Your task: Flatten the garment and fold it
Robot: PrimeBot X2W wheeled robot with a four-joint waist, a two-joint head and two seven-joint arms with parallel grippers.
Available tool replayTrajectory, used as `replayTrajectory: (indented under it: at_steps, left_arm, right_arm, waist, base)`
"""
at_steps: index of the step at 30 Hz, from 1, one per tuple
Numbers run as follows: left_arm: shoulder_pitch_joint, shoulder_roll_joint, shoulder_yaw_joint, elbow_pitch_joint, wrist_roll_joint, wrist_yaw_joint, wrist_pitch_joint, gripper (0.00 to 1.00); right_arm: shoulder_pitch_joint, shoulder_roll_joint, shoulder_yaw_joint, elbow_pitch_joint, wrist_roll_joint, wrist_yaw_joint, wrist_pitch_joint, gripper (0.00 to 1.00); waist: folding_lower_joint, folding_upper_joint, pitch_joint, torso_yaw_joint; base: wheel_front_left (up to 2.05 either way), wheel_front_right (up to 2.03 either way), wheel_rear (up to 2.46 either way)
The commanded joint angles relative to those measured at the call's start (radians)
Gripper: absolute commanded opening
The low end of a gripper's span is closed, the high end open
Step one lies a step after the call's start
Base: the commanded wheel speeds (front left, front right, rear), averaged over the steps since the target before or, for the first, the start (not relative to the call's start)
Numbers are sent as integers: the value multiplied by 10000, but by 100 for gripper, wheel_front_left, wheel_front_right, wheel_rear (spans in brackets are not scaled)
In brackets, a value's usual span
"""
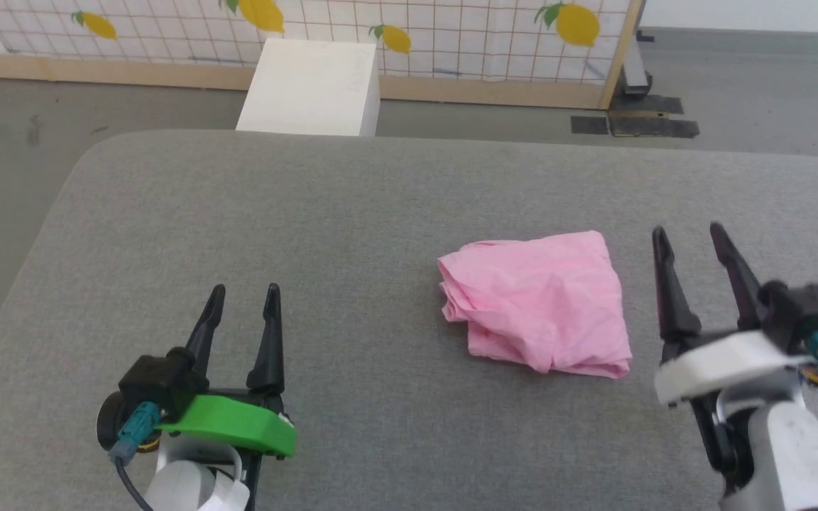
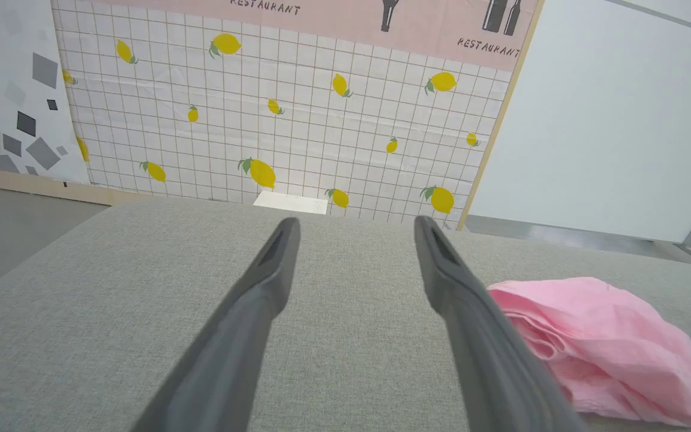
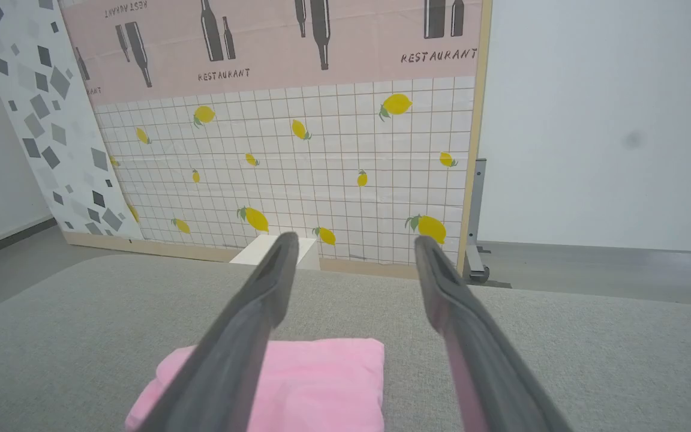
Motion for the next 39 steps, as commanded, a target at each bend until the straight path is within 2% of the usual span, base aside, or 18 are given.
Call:
replayTrajectory:
  at_steps: [1, 9, 17, 39]
  left_arm:
    - [147, -26, 35, 6, -17, -38, -45, 100]
    - [232, -26, 5, 96, -32, -38, -45, 100]
    - [373, -26, -60, 327, 12, -29, -45, 100]
    - [390, -26, -97, 494, 36, 2, -46, 100]
  right_arm:
    - [324, 32, -44, 20, 30, -13, -263, 100]
    - [1462, 34, -173, -42, -146, -13, -880, 100]
    - [2216, 35, -349, -304, -177, -13, -1048, 100]
    - [2457, 35, -433, -324, 18, -13, -1087, 100]
  waist:
    - [0, 0, -110, -135]
    - [0, 0, -301, -306]
    - [0, 0, -426, -394]
    - [0, 0, -396, -536]
  base:
    - [0, 0, 0]
    - [0, 0, 0]
    - [0, 0, 0]
    - [0, 0, 0]
